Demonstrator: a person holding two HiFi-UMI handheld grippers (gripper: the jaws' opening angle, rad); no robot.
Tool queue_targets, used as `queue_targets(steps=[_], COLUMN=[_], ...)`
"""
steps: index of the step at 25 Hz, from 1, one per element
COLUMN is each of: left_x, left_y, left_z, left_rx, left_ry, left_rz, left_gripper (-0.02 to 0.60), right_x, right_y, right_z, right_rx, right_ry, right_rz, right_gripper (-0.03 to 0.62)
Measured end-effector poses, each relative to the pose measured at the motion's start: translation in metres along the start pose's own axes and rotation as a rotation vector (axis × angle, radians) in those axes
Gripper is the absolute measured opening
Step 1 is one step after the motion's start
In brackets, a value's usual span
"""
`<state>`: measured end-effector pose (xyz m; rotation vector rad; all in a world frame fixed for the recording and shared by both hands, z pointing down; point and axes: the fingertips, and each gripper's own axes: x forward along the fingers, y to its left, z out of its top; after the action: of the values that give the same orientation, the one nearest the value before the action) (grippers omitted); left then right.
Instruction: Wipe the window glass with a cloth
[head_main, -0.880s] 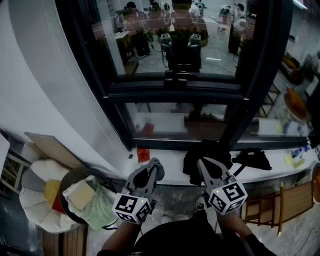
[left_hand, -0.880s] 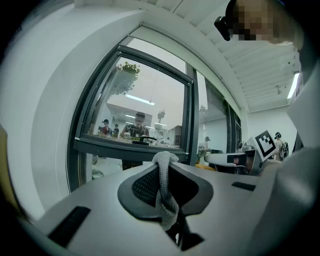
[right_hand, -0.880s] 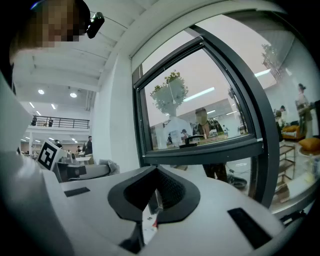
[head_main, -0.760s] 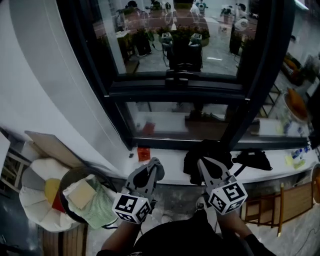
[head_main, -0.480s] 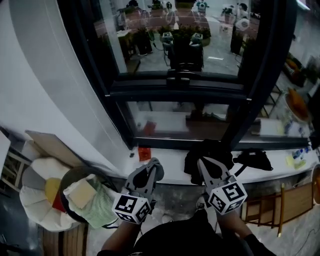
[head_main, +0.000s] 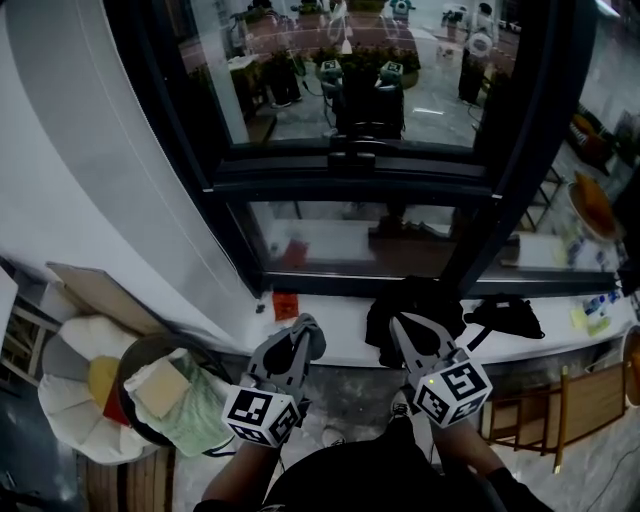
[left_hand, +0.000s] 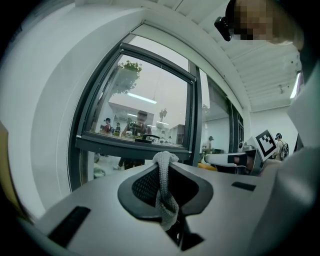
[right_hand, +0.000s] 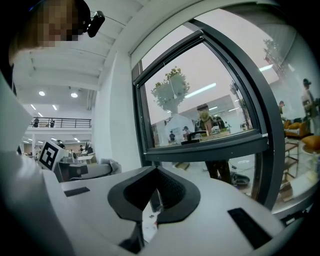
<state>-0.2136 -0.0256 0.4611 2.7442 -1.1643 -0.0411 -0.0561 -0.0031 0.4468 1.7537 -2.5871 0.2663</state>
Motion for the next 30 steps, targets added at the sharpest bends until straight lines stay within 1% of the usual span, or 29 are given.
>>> queue_targets(steps=[10,18,25,30], left_x=[0.029,0.060,0.095,0.120], left_y=[-0.007,-0.013,-0.020,-0.021], left_z=[0.000,0.007,0.015,0.020], left_rx=[-0.003,0.012,0.021,0.029], left_ry=[0.006,0.005,-0.004,-0.007], left_rz=[0.008,0.030,0.057,0.091], left_gripper=[0.037,0.037,0.037,0.037], right_x=[0.010,0.019,0.031,0.045], right_y=[-0.027,-0.061,-0.094,-0.119], right_z=[0.009,0.024,0.038,0.049], right_rx=[-0.003,-0.005,-0.026,-0.039], right_ry=[0.000,-0.014,-0.015,-0.019], right_rz=[0.014,0.029,0.061,0.092], right_gripper=[0.028,0.027,0.028,0.028])
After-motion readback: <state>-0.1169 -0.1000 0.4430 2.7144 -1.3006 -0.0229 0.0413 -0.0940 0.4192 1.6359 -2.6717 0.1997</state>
